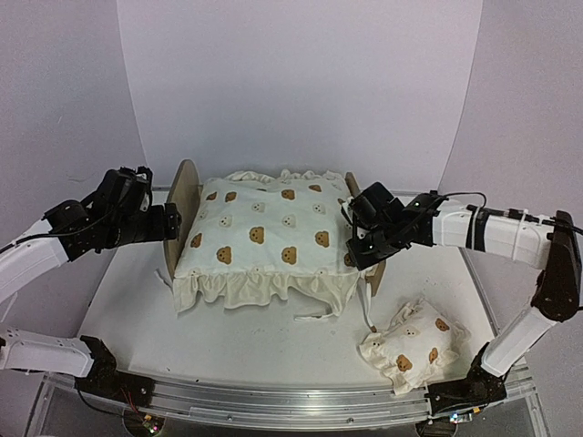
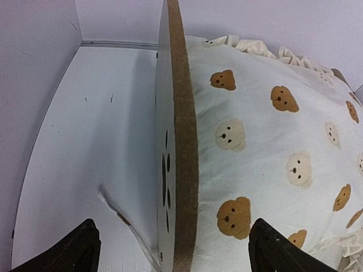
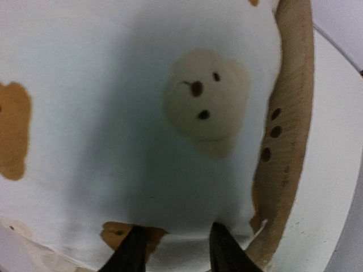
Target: Set up the pet bed
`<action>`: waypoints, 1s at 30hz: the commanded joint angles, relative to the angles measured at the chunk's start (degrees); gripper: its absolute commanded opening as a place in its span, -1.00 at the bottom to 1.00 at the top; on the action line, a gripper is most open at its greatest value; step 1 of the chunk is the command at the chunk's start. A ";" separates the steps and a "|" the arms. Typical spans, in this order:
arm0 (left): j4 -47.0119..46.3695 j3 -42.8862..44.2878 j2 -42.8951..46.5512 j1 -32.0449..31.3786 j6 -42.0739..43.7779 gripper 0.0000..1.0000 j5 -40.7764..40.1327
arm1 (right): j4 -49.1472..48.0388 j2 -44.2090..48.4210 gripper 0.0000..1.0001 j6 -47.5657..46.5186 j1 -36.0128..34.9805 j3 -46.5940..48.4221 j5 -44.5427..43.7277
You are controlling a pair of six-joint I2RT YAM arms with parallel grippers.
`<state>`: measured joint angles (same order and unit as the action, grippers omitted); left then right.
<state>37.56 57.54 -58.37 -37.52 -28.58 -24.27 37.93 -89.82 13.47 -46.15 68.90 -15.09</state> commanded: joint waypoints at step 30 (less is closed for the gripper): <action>-9.72 -3.05 3.86 2.18 1.37 0.72 13.63 | -49.09 -24.39 0.74 -37.99 -32.63 19.48 -2.70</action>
<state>30.28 52.36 -63.09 -35.18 -26.57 -9.39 10.28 -107.39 -9.41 -74.65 89.25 -5.19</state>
